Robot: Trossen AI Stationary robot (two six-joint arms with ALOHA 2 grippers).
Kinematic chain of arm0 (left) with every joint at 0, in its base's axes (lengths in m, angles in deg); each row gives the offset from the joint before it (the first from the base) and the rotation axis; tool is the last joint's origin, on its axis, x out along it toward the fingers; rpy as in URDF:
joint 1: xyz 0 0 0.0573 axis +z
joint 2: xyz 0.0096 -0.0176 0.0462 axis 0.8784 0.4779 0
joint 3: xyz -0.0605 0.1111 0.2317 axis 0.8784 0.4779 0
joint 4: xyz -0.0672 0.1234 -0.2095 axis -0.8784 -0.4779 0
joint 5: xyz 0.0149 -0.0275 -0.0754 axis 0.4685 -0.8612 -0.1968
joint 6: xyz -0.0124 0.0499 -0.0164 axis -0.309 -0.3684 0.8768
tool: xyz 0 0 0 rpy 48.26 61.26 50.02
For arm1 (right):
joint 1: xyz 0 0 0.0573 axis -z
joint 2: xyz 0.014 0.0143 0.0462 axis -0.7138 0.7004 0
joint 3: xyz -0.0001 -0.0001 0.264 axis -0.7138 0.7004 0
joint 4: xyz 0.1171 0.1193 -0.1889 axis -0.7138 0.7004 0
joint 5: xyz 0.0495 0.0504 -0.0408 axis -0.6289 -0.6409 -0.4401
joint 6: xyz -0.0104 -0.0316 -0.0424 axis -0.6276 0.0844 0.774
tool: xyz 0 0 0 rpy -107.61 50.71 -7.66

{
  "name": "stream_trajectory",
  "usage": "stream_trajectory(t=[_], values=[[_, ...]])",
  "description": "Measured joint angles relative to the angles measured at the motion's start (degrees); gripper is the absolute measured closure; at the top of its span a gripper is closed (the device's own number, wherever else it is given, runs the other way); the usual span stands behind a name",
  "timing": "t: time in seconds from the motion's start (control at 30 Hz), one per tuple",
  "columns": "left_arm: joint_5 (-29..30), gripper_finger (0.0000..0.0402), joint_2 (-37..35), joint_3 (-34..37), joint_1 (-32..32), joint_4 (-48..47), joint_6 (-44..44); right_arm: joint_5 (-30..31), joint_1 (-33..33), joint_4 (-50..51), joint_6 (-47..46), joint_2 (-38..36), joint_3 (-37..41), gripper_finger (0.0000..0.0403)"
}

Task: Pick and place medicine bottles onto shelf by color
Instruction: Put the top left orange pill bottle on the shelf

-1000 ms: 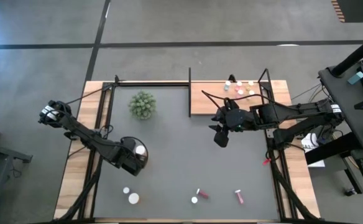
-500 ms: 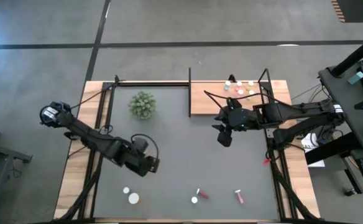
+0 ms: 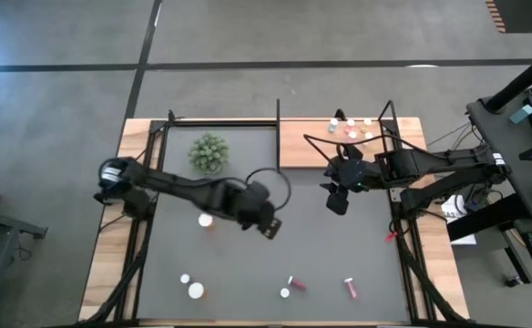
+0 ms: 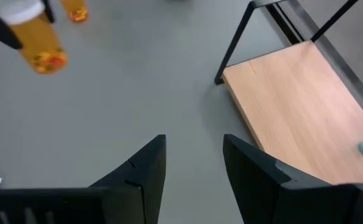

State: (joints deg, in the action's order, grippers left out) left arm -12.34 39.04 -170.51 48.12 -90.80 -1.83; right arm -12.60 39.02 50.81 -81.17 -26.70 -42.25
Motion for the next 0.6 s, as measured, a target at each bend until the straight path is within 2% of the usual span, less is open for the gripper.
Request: stream_trajectory(t=[0.27,0.6], values=[[0.0,0.021,4.4,-7.63,5.01,0.68,-10.7,-0.26,-0.37,0.78,-0.66,0.28,0.0,0.0252],[1.94,0.021,2.46,-8.43,9.39,15.44,-25.26,0.13,-0.37,-8.67,5.54,0.42,0.04,0.0252]])
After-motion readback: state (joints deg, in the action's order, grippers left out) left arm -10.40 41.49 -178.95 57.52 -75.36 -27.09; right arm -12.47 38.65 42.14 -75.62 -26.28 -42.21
